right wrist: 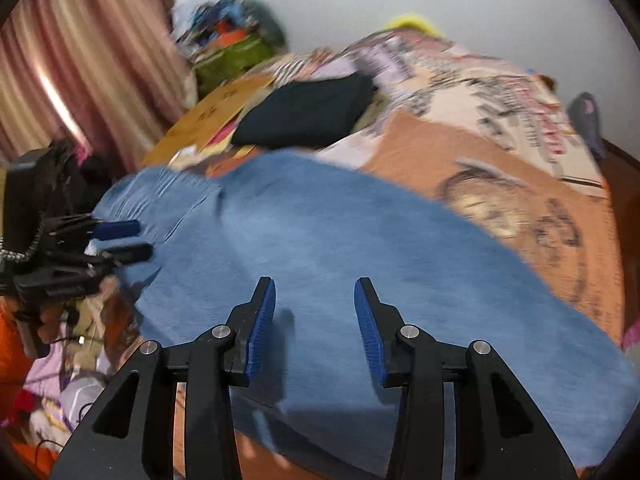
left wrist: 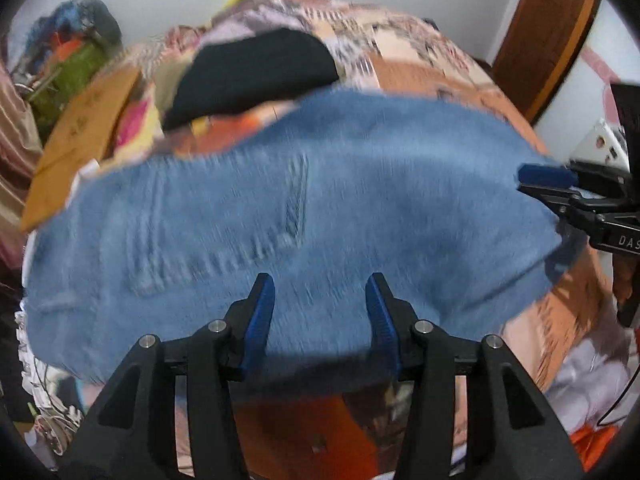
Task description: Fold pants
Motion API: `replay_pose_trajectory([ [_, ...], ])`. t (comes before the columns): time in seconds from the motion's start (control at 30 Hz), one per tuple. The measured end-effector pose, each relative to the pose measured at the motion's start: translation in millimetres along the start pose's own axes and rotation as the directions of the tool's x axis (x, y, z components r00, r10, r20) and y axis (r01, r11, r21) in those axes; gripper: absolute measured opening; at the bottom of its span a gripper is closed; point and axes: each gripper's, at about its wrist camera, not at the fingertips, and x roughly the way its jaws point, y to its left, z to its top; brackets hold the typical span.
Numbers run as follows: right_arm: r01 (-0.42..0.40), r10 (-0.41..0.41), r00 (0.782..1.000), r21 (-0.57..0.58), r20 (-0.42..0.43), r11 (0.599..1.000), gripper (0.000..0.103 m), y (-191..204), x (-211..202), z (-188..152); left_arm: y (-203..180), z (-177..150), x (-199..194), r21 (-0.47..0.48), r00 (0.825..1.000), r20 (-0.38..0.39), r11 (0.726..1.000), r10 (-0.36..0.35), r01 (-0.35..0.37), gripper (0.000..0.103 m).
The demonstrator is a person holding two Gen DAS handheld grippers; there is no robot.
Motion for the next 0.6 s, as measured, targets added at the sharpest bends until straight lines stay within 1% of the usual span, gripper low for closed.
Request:
replay_pose_trajectory([
  [0.03,0.004,-0.005,1.000,-0.032,-0.024,0.999,0.038,8,6,-3,-1,-7,0,0.006,1.000,0.008,1.000,0.003,-0.003,0.049],
  [0.07,0.030,-0.033,0.999,-0.072,-0.029,0.997,0.040,18,10,-7,0,-12,-1,0.007,1.000,0.018,1.000,0.002,-0.002,0.049],
  [0.13,0.074,-0.078,0.997,-0.140,-0.021,0.987,0.042,32,10,-13,2,-20,-7,-0.008,0.999,0.040,1.000,-0.007,0.008,0.049],
  [0.2,0.068,-0.073,0.997,-0.152,-0.027,0.986,0.042,38,7,-16,10,-25,-18,-0.048,0.998,0.057,0.998,-0.029,0.031,0.049],
  [0.23,0.063,-0.068,0.997,-0.155,-0.031,0.986,0.042,39,5,-16,17,-29,-25,-0.075,0.997,0.071,0.997,-0.025,0.030,0.049],
  [0.27,0.059,-0.064,0.997,-0.155,-0.033,0.986,0.042,40,4,-15,22,-31,-31,-0.091,0.997,0.082,0.996,-0.003,0.011,0.049],
  [0.3,0.054,-0.060,0.998,-0.152,-0.036,0.987,0.042,40,4,-14,32,-35,-42,-0.116,0.994,0.104,0.993,0.036,-0.024,0.049],
  [0.33,0.044,-0.050,0.998,-0.143,-0.039,0.989,0.042,39,3,-13,40,-37,-49,-0.131,0.992,0.116,0.991,0.052,-0.036,0.049],
  [0.4,0.006,-0.010,0.999,-0.107,-0.040,0.994,0.042,37,2,-8,67,-48,-73,-0.208,0.984,0.154,0.976,0.093,-0.060,0.049],
  [0.47,-0.017,0.015,1.000,-0.076,-0.028,0.997,0.042,36,1,-1,95,-56,-92,-0.282,0.975,0.179,0.956,0.135,-0.080,0.049],
  [0.57,-0.012,0.013,1.000,-0.072,0.009,0.997,0.042,39,1,10,134,-70,-113,-0.373,0.959,0.193,0.920,0.205,-0.122,0.050],
  [0.6,-0.007,0.008,1.000,-0.074,0.019,0.997,0.042,41,1,13,146,-74,-116,-0.400,0.957,0.191,0.908,0.217,-0.126,0.050],
])
